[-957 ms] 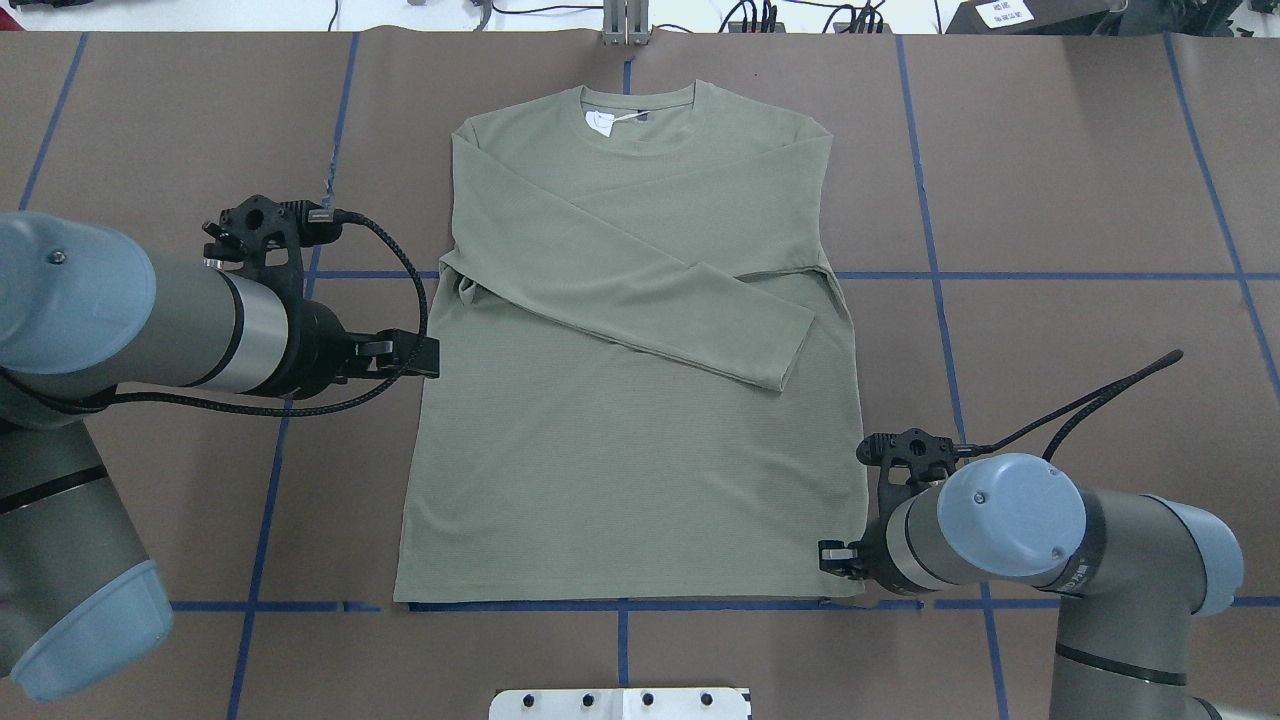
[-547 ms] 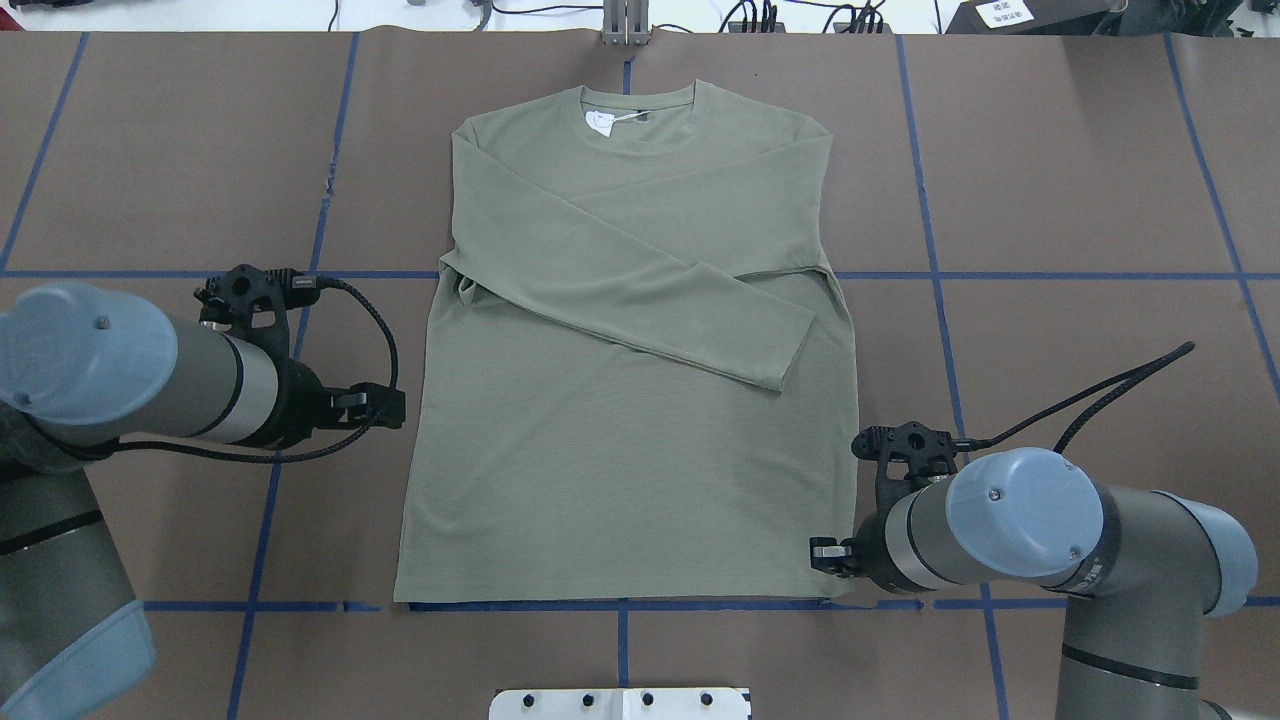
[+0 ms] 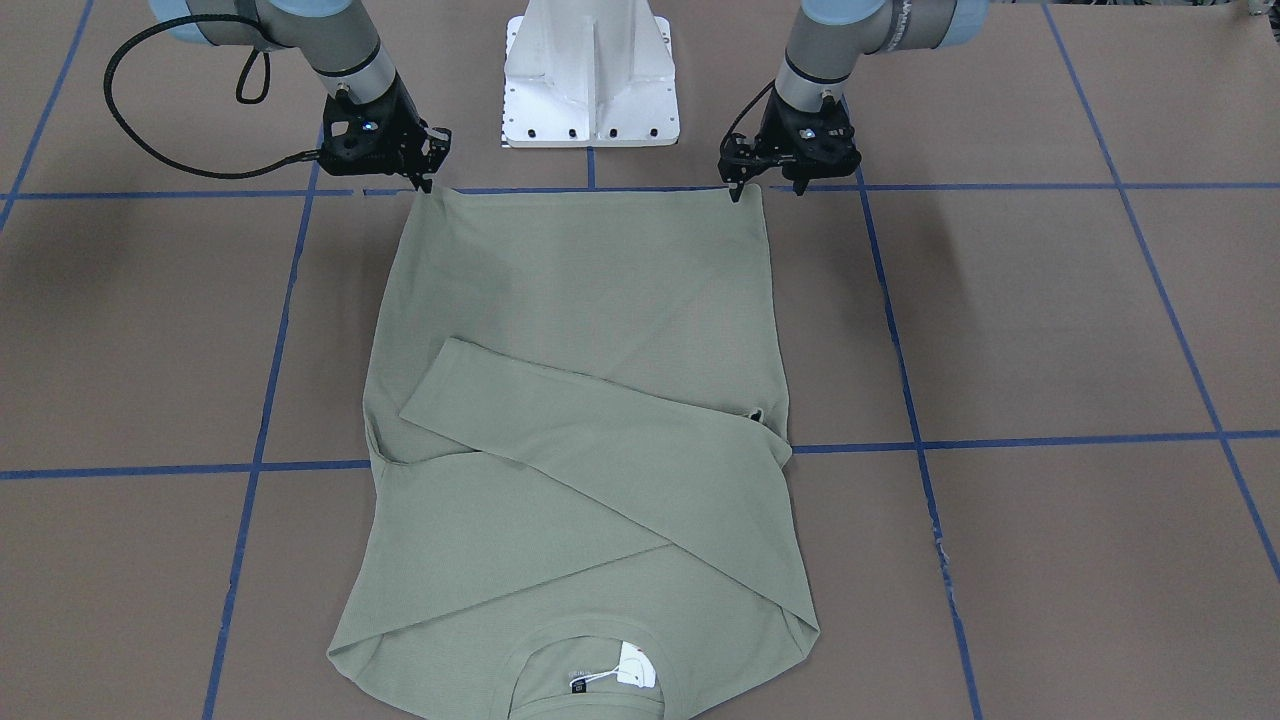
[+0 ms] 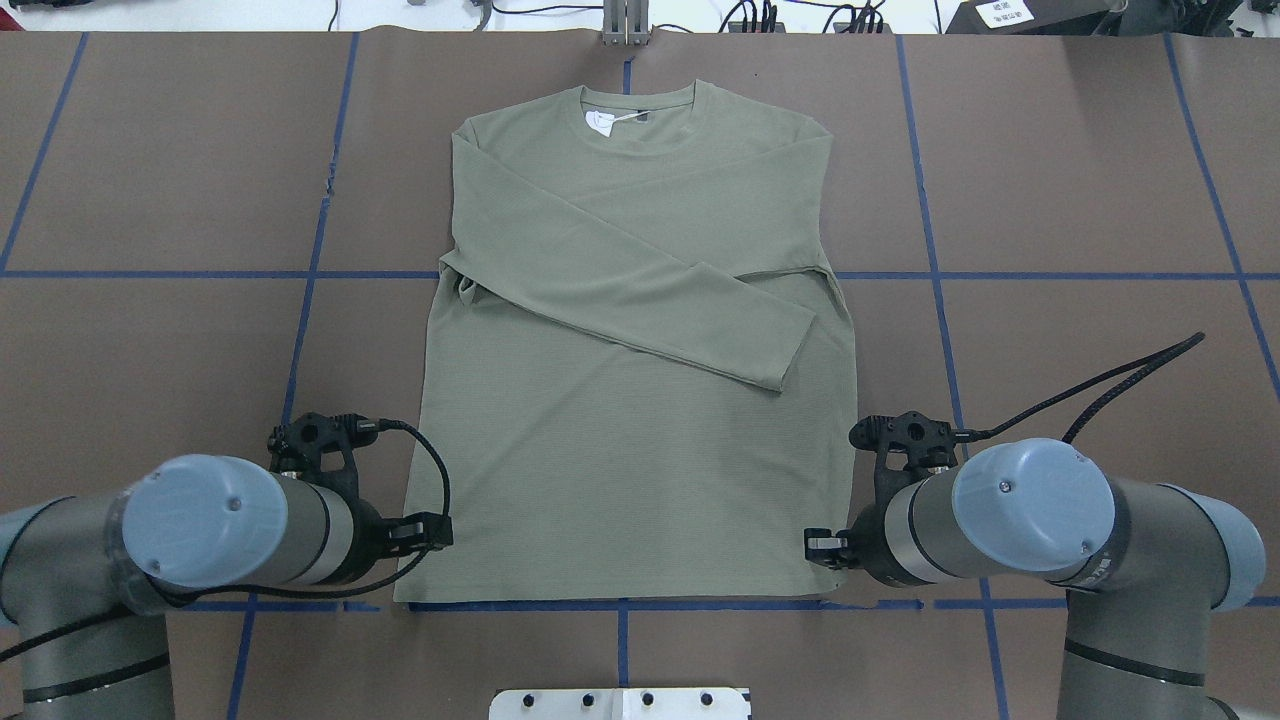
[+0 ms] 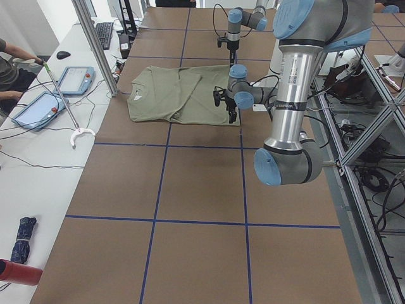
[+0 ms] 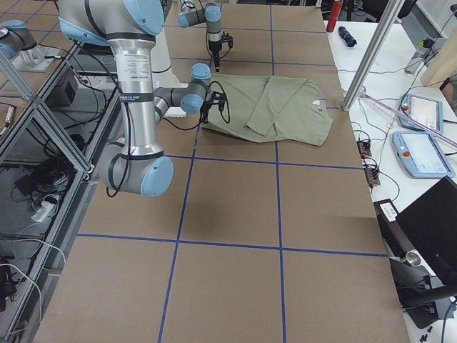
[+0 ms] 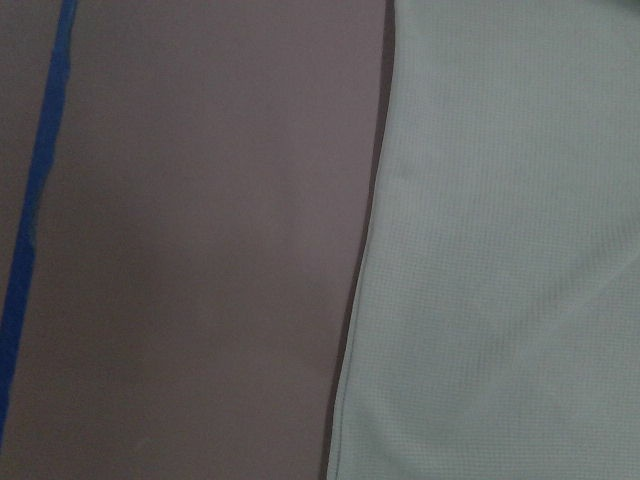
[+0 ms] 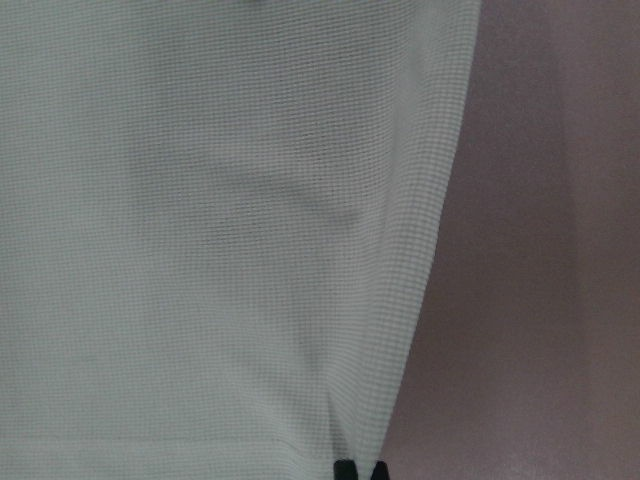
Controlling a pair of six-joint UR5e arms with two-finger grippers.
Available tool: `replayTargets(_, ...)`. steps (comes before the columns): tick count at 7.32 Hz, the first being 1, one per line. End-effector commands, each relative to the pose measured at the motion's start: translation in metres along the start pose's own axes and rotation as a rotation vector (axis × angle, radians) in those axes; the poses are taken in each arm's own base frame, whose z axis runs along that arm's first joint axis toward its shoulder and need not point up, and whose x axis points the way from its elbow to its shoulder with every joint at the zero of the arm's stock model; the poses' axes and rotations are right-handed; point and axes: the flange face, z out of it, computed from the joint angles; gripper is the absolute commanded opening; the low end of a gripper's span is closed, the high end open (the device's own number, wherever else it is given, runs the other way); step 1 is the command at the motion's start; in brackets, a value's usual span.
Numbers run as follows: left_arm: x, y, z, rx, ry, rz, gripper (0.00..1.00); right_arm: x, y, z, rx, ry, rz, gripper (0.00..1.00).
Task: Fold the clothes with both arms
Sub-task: 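Lower both grippers to the hem corners nearest the robot and grasp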
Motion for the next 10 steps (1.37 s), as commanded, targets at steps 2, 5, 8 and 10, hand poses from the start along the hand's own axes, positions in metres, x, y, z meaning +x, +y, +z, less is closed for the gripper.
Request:
replayTargets(2, 0.0053, 0.0218, 0.029, 0.0, -0.03, -0.008, 0.97, -0.001, -0.0022, -0.0023, 0.003, -0.005, 0.002, 0.0)
replayTargets(5, 0.0066, 0.0202, 0.0261, 0.005, -0.025, -0.011, 0.85, -0.0002, -0.0033, -0.0033, 0.004, -0.005, 0.004, 0.0)
replayTargets(8, 0.003, 0.0175, 0.031, 0.019, -0.038, -0.012, 0.84, 0.0, -0.0038, -0.0037, 0.003, -0.005, 0.005, 0.0)
replayTargets(10, 0.0021, 0.0173, 0.0328, 0.019, -0.045, -0.014, 0.65, -0.0003, -0.0037, -0.0044, 0.004, -0.007, 0.003, 0.0)
